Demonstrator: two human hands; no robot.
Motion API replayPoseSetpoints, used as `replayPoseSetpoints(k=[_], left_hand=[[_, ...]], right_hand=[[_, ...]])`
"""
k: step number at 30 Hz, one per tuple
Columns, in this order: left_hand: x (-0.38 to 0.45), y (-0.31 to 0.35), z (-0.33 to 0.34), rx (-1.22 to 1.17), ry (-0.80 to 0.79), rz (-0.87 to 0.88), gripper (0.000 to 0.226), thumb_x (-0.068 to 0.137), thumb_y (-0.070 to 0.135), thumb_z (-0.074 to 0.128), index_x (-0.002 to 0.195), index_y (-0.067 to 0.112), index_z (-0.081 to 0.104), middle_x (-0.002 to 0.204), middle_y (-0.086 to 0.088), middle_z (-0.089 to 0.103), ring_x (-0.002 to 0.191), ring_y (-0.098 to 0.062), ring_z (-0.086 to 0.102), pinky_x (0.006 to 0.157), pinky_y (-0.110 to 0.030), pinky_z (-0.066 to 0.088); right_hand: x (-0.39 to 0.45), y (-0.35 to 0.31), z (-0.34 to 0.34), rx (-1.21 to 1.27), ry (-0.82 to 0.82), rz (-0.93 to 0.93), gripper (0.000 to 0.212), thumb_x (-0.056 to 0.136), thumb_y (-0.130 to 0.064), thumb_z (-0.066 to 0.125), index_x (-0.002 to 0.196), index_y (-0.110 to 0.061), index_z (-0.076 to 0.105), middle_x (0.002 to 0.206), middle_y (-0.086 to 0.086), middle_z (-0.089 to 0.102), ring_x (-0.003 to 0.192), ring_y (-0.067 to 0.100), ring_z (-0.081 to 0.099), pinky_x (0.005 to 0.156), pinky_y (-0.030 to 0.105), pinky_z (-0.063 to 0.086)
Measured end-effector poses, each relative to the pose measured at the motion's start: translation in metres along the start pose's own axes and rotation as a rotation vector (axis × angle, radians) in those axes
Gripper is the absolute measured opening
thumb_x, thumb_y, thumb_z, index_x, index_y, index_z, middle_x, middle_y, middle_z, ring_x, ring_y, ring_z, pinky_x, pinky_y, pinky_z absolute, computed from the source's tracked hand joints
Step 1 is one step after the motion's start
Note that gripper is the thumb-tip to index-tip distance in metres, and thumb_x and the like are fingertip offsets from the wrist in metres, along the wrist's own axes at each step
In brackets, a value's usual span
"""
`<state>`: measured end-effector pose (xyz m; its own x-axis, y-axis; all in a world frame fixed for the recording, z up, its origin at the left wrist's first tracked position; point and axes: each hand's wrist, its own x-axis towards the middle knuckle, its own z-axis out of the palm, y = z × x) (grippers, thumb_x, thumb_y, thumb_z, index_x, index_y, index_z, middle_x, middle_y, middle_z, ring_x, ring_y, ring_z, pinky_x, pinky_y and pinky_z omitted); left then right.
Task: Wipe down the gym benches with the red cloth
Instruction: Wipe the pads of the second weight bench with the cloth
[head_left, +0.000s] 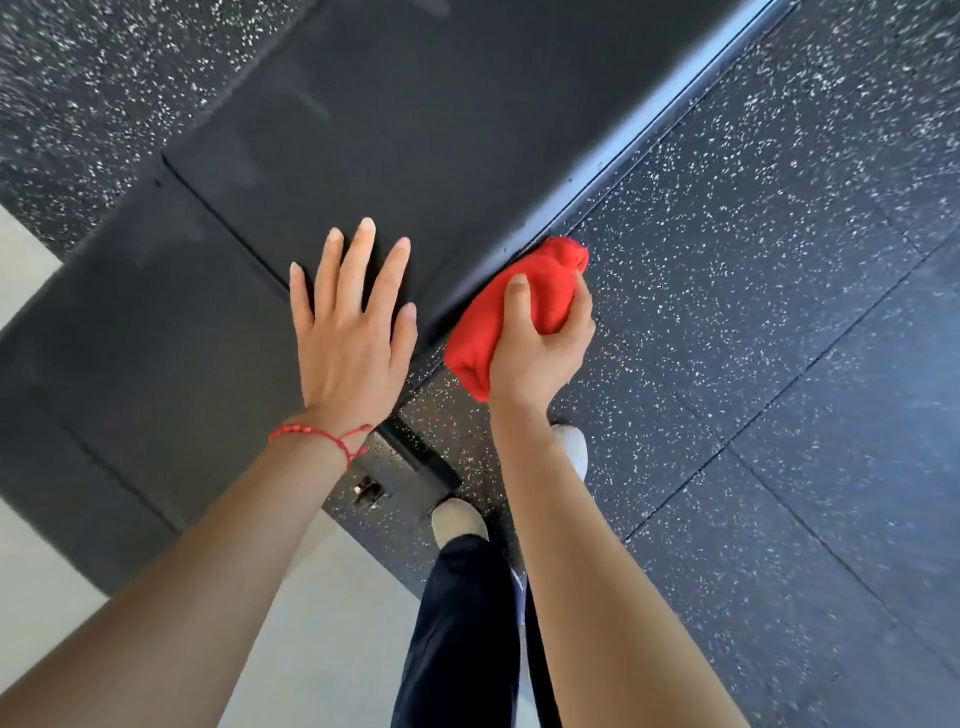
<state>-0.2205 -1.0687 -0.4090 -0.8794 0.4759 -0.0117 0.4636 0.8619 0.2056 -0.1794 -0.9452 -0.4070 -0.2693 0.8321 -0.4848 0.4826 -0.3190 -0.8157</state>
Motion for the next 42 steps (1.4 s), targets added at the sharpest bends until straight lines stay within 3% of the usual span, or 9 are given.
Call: replayPoseSetpoints(k=[6,11,17,20,24,29,36,39,42], left_hand=[[0.001,0.002,0.002,0.034,0.024,-0.017,0.048,0.092,0.022,0.039,0.138,0.014,0.041,0.147,-0.014,0.033,0.135,-0.036,0.026,0.107,-0.058,0.017],[-0.001,0.003,0.004,0.044,0.023,-0.02,0.048,0.092,0.022,0.041,0.139,0.013,0.04,0.147,-0.015,0.033,0.135,-0.036,0.026,0.108,-0.057,0.017],[0.0,0.005,0.0,0.038,0.002,-0.038,0.047,0.091,0.021,0.04,0.138,0.012,0.04,0.147,-0.016,0.032,0.136,-0.037,0.025,0.108,-0.057,0.015],[0.001,0.008,-0.002,0.035,-0.004,-0.061,0.047,0.091,0.021,0.039,0.136,0.011,0.042,0.147,-0.016,0.033,0.135,-0.036,0.024,0.108,-0.056,0.014],[0.006,0.017,-0.002,-0.029,0.03,-0.135,0.043,0.091,0.024,0.041,0.131,0.009,0.047,0.143,-0.016,0.038,0.134,-0.038,0.027,0.107,-0.059,0.015],[0.021,0.038,0.005,-0.073,0.092,-0.223,0.044,0.091,0.024,0.041,0.131,0.008,0.048,0.142,-0.019,0.037,0.134,-0.039,0.026,0.108,-0.059,0.014],[0.079,0.061,0.007,-0.118,0.113,-0.055,0.046,0.091,0.019,0.046,0.136,0.01,0.044,0.146,-0.018,0.033,0.136,-0.037,0.025,0.107,-0.058,0.015],[0.11,0.063,0.008,-0.105,0.071,0.047,0.047,0.091,0.021,0.045,0.138,0.012,0.042,0.147,-0.017,0.032,0.135,-0.039,0.025,0.106,-0.06,0.015],[0.126,0.063,0.012,-0.075,0.023,0.117,0.048,0.092,0.024,0.043,0.139,0.016,0.041,0.148,-0.015,0.031,0.136,-0.037,0.024,0.107,-0.059,0.014]], right_hand=[[0.02,-0.009,0.001,0.024,0.02,0.002,0.047,0.08,-0.025,0.067,0.125,-0.022,0.05,0.109,-0.005,0.045,0.094,0.002,0.042,0.072,-0.008,0.024],[-0.023,0.015,-0.004,-0.039,-0.145,0.058,0.048,0.078,-0.028,0.069,0.123,-0.028,0.05,0.109,-0.005,0.046,0.098,0.001,0.044,0.08,-0.006,0.023],[-0.008,0.006,-0.006,-0.043,-0.184,0.128,0.046,0.077,-0.026,0.07,0.12,-0.027,0.054,0.109,-0.007,0.048,0.097,0.0,0.045,0.08,-0.003,0.027],[0.014,-0.007,-0.009,-0.029,-0.169,0.09,0.045,0.077,-0.024,0.069,0.12,-0.025,0.055,0.107,-0.006,0.048,0.093,0.001,0.045,0.077,-0.007,0.025],[0.056,-0.032,-0.011,-0.024,-0.09,0.0,0.045,0.078,-0.021,0.069,0.121,-0.023,0.055,0.109,0.001,0.048,0.095,0.008,0.047,0.078,0.002,0.027],[0.091,-0.05,-0.011,-0.019,-0.013,-0.129,0.047,0.078,-0.021,0.07,0.122,-0.023,0.054,0.112,0.004,0.048,0.097,0.01,0.048,0.075,-0.009,0.023],[0.047,-0.023,-0.01,-0.091,-0.091,-0.145,0.054,0.071,-0.037,0.064,0.123,-0.027,0.052,0.116,0.003,0.046,0.101,0.0,0.044,0.083,-0.005,0.024],[0.035,-0.021,-0.01,-0.106,-0.101,-0.137,0.052,0.071,-0.03,0.066,0.121,-0.026,0.053,0.115,0.001,0.046,0.096,-0.015,0.041,0.082,-0.006,0.023],[0.041,-0.023,-0.008,-0.134,-0.063,-0.151,0.049,0.07,-0.029,0.067,0.118,-0.026,0.057,0.111,-0.002,0.046,0.096,-0.016,0.041,0.083,-0.005,0.023]])
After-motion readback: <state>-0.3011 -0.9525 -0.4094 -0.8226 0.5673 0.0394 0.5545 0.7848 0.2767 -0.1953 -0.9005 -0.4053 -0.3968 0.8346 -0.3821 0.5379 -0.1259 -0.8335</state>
